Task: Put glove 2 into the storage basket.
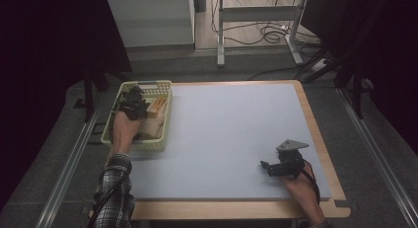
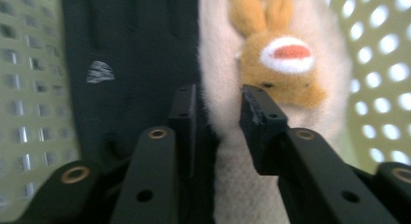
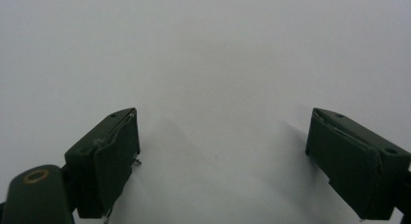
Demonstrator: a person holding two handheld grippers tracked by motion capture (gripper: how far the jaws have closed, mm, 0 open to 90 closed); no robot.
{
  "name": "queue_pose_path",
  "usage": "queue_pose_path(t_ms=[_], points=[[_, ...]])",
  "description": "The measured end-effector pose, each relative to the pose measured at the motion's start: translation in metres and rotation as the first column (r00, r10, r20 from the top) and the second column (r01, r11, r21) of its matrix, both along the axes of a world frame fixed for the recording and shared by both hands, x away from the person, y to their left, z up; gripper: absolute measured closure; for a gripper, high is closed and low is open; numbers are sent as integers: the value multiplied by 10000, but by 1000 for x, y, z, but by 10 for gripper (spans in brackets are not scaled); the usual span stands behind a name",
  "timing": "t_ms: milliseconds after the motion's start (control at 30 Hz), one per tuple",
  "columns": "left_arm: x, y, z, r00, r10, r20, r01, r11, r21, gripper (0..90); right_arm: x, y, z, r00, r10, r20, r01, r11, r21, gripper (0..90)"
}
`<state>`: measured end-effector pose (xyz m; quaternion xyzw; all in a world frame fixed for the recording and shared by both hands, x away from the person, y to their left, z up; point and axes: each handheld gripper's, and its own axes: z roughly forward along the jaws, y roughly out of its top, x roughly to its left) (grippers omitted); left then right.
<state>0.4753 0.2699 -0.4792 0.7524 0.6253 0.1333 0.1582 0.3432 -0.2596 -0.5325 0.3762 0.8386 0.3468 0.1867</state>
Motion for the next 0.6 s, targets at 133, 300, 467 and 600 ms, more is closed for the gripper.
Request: queue_pose_path(t_ms=[133,300,467,600], points=[[6,-12,-8,9987,-414,-300,384,9949,-935,737,0,0,0,10000,4,-4,-4,10000,4,118],[6,-12,-8,9990,-381,-236,362,9963,-782,729,0,0,0,10000,1,1,-1,10000,1,118],[0,0,-1,9993,-296,217,315,9952,-924,564,0,0,0,10000,0,5,0,10000,-3,118],[-6,8,3,9979,-231,605,297,9934,-1106,368,0,0,0,10000,1,0,-1,10000,0,117]])
